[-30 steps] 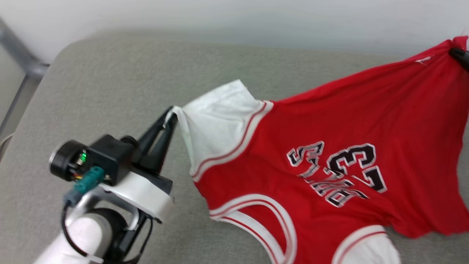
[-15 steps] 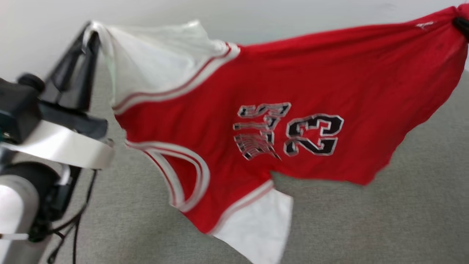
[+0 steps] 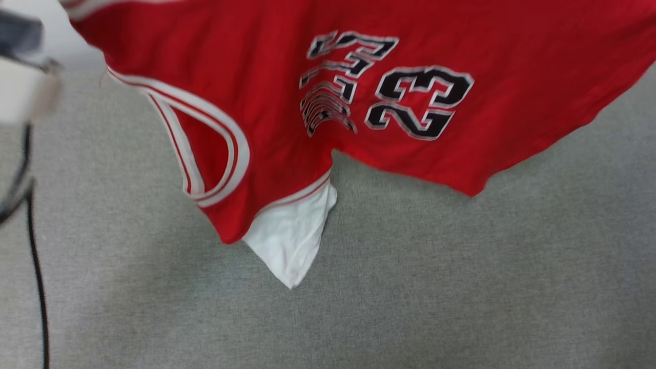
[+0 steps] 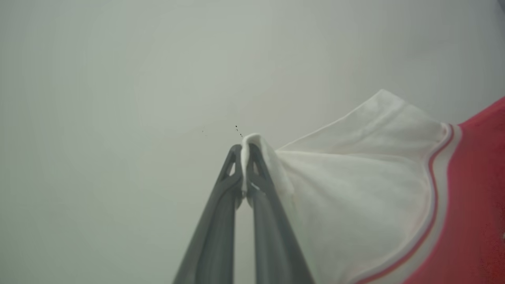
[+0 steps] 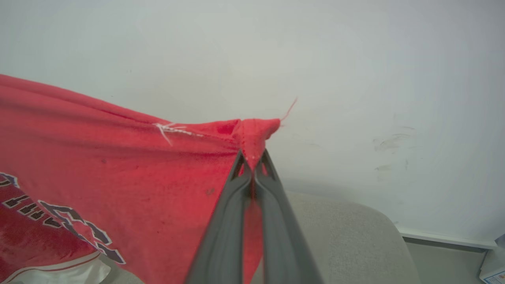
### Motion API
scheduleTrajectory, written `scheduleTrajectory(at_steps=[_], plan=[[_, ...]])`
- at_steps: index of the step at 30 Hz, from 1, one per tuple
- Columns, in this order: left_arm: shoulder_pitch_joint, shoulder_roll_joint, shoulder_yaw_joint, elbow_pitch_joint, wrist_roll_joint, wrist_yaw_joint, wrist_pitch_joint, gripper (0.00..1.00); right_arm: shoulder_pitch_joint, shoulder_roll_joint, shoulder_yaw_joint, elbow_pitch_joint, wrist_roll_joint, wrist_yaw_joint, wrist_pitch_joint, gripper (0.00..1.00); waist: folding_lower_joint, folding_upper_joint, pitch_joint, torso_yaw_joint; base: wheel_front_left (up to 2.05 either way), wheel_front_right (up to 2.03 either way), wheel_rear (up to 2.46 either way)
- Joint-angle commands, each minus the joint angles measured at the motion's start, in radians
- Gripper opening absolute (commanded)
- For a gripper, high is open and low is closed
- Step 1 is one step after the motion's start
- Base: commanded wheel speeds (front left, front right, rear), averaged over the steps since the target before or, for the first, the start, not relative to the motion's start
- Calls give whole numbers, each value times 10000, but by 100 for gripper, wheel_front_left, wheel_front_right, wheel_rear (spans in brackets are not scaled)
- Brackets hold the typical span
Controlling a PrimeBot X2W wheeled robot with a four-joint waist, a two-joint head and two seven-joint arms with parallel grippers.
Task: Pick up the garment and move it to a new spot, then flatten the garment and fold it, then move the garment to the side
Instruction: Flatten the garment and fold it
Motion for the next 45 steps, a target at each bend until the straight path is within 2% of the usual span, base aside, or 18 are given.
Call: scheduleTrajectory(at_steps=[1,4,8,12,15,21,27,31,36,41,45], plan=[[-589,84,-37,241,135,-158,30,0,-287,-19,-60,-9,-85,-15,-119,0,1,0,606,-39,0,0,0],[-1928,163,-201,797,461,-604,3,0,-820,-130,-173,10,-201,-15,-323,0,1,0,1311,-15,0,0,0],[-3861,-23,-565,1859,891,-1224,-124,0,-1755,-305,-161,268,-544,-17,-674,0,1,0,2281,77,0,0,0],[-5877,-302,-1004,3447,1296,-1775,-298,0,-3020,-249,-53,875,-856,-17,-1148,0,1,0,3151,129,0,0,0],[-7418,-503,-1333,4674,1681,-1998,-554,0,-4050,-179,195,1534,-1199,-18,-1591,0,1,0,3769,50,0,0,0],[-10170,-1212,-1917,6899,2472,-2095,-1397,0,-6345,61,504,3479,-1928,-20,-2853,0,1,0,4718,-7,0,0,0],[-11975,-1950,-2044,8871,3106,-1518,-2980,0,-8390,479,271,5472,-2907,-20,-4479,0,1,0,5406,135,0,0,0],[-12005,-2446,-1952,9990,2818,-1344,-3960,0,-8999,667,411,6344,-3460,-20,-5568,0,1,0,5709,303,0,0,0],[-11027,-2799,-2180,10715,2598,-1428,-4576,0,-8478,913,961,7081,-3539,-18,-6579,0,1,0,5881,515,0,0,0],[-9820,-3140,-2249,10584,2311,-1295,-4736,0,-7917,966,1363,7504,-3270,-17,-7065,0,1,0,5799,684,0,0,0],[-8267,-3389,-2260,9805,2086,-1225,-4753,0,-7102,876,1830,7710,-2967,-15,-7414,0,1,0,5526,829,0,0,0]])
